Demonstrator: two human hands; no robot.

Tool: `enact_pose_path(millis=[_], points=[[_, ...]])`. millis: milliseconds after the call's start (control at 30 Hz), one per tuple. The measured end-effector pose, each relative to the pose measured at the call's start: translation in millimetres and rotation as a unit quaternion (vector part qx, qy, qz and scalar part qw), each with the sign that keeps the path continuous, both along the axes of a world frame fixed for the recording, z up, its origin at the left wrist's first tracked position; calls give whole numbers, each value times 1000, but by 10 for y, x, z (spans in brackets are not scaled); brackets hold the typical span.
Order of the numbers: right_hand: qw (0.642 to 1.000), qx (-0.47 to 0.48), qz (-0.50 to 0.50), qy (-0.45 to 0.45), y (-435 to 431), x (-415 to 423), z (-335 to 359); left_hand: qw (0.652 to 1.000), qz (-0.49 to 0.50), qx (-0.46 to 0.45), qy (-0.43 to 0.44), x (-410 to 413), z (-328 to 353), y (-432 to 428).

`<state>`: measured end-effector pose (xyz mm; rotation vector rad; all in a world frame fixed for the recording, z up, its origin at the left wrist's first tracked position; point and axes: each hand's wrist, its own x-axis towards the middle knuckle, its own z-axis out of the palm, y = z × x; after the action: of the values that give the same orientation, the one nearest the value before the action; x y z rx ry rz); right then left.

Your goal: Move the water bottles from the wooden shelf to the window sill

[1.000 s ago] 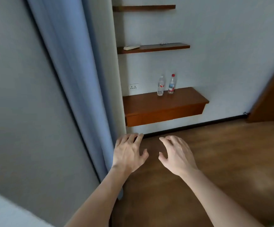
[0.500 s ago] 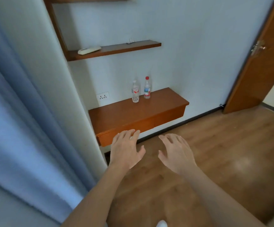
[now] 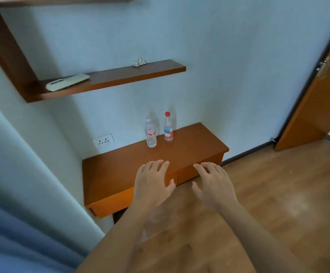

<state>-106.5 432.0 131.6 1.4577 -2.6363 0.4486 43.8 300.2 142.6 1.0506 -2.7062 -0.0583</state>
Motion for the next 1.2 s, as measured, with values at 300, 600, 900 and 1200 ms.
enact_pose_path(millis=[300,600,900,1200], points=[[1000,8,22,4,-869,-877,-155,1000,7,2,7,-819,-165,-867],[998,23,50,11,-2272,-1876,-302,998,58,26,0,-1623,-495,-2130],[992,52,110,-28,-3425,-2618,-594,988,144,60,-6,-1689,-922,-2872],[977,61,124,-163,-4084,-3101,-1156,931,308,194,37,-1825,-1285,-3331]])
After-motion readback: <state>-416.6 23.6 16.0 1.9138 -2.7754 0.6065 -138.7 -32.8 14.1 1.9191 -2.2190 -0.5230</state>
